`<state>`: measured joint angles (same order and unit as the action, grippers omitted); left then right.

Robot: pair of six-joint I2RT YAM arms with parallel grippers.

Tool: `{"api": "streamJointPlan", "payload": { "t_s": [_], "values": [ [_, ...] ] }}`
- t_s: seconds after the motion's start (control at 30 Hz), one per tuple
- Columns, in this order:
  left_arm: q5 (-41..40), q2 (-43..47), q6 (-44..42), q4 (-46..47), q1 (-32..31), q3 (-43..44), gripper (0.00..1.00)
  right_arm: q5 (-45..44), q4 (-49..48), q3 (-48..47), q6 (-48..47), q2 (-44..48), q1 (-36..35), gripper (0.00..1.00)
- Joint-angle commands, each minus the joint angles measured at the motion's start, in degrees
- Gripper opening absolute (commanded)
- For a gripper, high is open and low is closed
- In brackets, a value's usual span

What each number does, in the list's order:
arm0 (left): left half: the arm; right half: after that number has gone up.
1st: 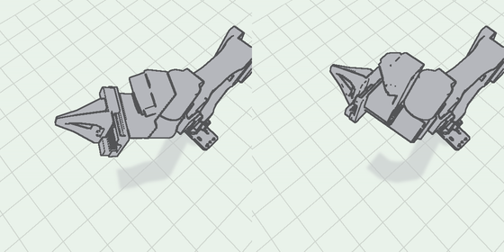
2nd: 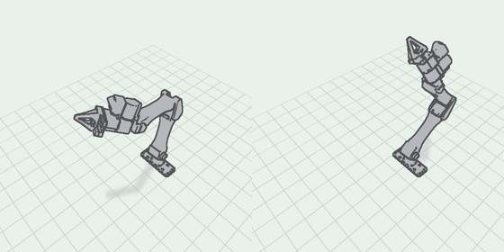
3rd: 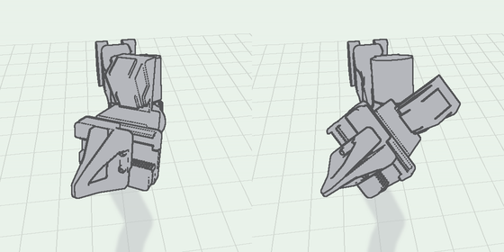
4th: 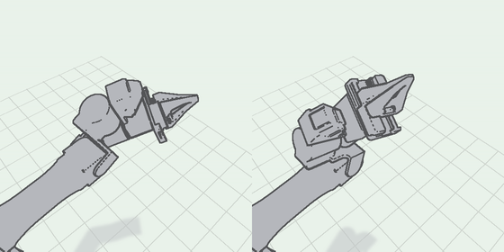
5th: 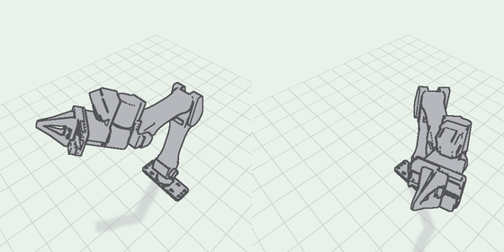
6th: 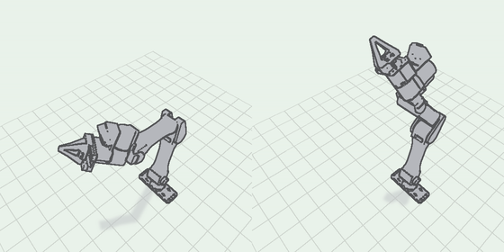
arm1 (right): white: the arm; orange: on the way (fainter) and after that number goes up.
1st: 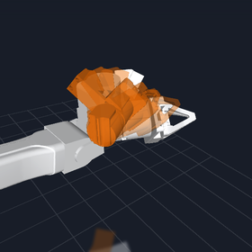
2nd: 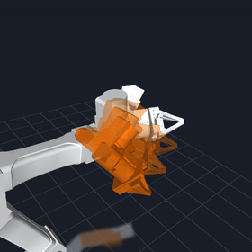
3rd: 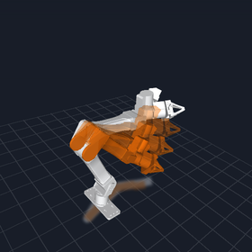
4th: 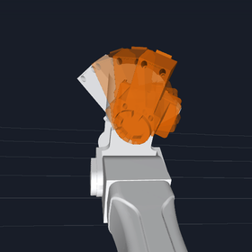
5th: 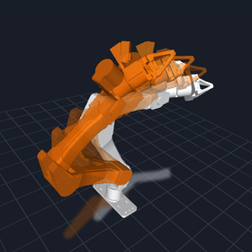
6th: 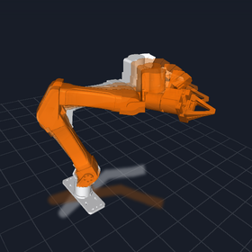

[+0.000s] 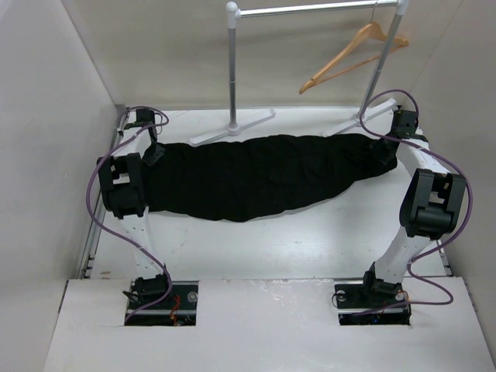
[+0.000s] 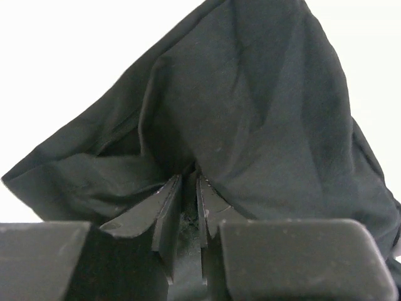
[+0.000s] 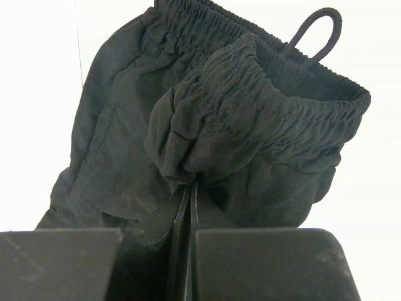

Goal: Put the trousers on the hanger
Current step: Fold the trousers at the center of the board.

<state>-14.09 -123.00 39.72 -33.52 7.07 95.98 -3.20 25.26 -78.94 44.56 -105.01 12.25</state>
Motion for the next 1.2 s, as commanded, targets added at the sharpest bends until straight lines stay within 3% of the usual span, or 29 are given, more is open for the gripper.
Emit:
{"api": "streamJointPlan", "payload": {
  "t_s": [0.0, 0.23, 0.4, 0.5, 0.77, 0.93, 1.17],
  "values": [
    [-3.8, 8.4, 1.0, -1.6, -0.2, -1.7, 0.13, 0.5, -2.1, -0.3, -0.1, 1.8, -0.6, 0.06],
    [-5.6, 12.8, 0.9, -3.5, -0.4, -4.5, 0.14, 0.7, -2.6, -0.3, 0.1, 1.9, -0.4, 0.06],
    [-5.7, 15.9, 0.7, -3.0, -0.3, -6.6, 0.06, 1.0, -2.9, -0.2, 0.4, 2.5, -0.5, 0.06],
    [-5.6, 18.1, 0.4, -3.6, -0.4, -5.9, 0.00, 0.8, -2.9, 0.1, 0.5, 3.4, -0.5, 0.06],
    [-5.4, 25.6, 0.7, -7.3, 0.8, -2.0, 0.00, 0.0, -2.1, -0.7, -0.3, 8.3, 0.6, 0.05],
    [-5.2, 23.1, 0.7, -7.7, 1.5, 3.5, 0.00, 0.2, -0.7, -6.2, 0.2, 5.2, 0.7, 0.05],
    [-5.6, 10.0, 1.2, -9.5, 2.6, 18.2, 0.00, 0.8, 3.4, -19.7, 0.8, -4.5, 0.7, 0.03]
  ]
}}
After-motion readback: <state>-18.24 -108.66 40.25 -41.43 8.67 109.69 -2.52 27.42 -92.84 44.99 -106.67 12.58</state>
